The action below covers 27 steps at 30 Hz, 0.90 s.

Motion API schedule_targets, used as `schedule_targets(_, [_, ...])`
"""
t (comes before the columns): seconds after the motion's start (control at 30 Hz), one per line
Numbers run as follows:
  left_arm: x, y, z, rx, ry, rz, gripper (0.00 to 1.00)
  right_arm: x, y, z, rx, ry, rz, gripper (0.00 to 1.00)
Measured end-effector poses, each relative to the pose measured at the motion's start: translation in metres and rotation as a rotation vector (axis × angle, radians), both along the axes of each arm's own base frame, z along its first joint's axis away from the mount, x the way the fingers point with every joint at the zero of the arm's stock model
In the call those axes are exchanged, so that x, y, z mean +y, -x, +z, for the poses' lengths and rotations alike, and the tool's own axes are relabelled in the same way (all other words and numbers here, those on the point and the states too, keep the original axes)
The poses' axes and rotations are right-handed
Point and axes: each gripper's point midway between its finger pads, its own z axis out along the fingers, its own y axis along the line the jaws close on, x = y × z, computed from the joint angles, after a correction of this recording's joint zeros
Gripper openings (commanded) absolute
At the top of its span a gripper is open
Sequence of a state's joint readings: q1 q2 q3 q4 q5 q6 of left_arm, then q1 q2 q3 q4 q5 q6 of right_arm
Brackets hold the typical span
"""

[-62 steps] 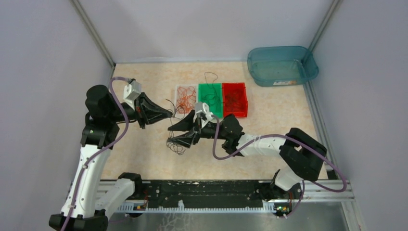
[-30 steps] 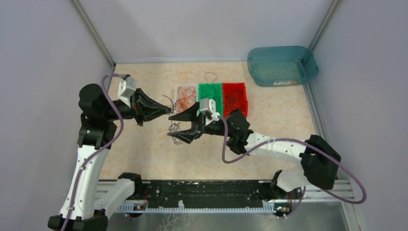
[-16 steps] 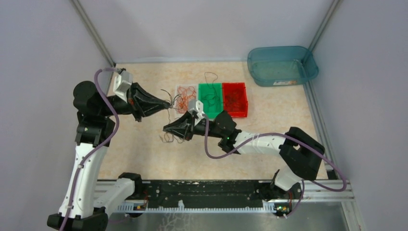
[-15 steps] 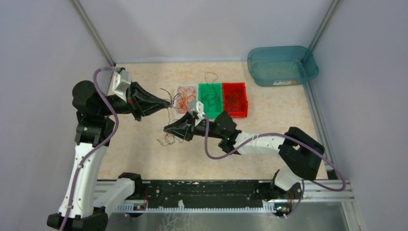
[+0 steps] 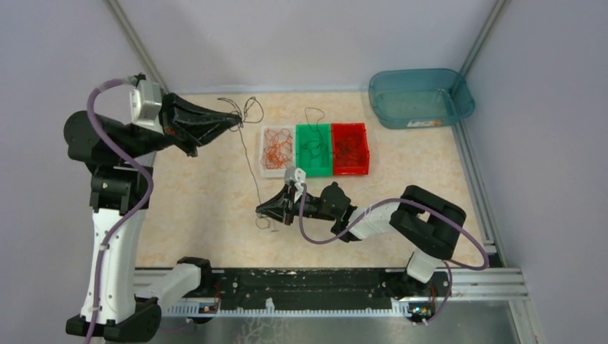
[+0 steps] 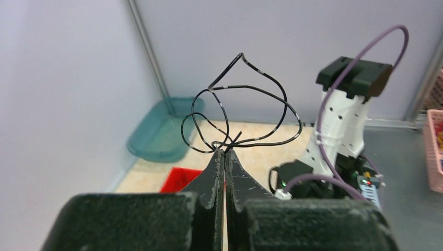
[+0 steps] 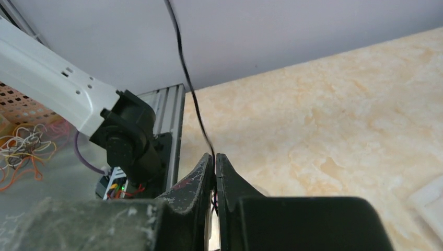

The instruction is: Untangle the cables

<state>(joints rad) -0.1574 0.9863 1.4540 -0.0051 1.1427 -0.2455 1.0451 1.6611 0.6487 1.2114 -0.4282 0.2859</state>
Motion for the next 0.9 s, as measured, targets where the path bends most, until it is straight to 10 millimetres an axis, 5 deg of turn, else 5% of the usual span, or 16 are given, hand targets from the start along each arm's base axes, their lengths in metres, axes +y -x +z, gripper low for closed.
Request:
schedule_targets(0.23, [0.011,0.002,0.058,-0.212,0.072,0.119,0.0,-0.014,0.002,-0.031,0.037,0.047,-0.032,0.05])
schedule_targets(0.5, [0.03,0.01,0.135,-0.509,0.16,0.28,0.0,-0.042,0.013,-0.095,0.124,0.196,-0.062,0.06])
schedule_targets(0.63, [0.038,0.021,0.167,-0.631,0.196,0.337,0.0,-0.05,0.015,-0.105,0.138,0.219,-0.075,0.22])
schedule_targets(0.8, [0.039,0.021,0.167,-0.648,0.19,0.347,0.0,-0.065,0.018,-0.105,0.142,0.225,-0.107,0.42])
schedule_targets(0.9, [0.034,0.004,0.135,-0.561,0.149,0.327,0.0,-0.074,0.017,-0.071,0.1,0.164,-0.135,0.49])
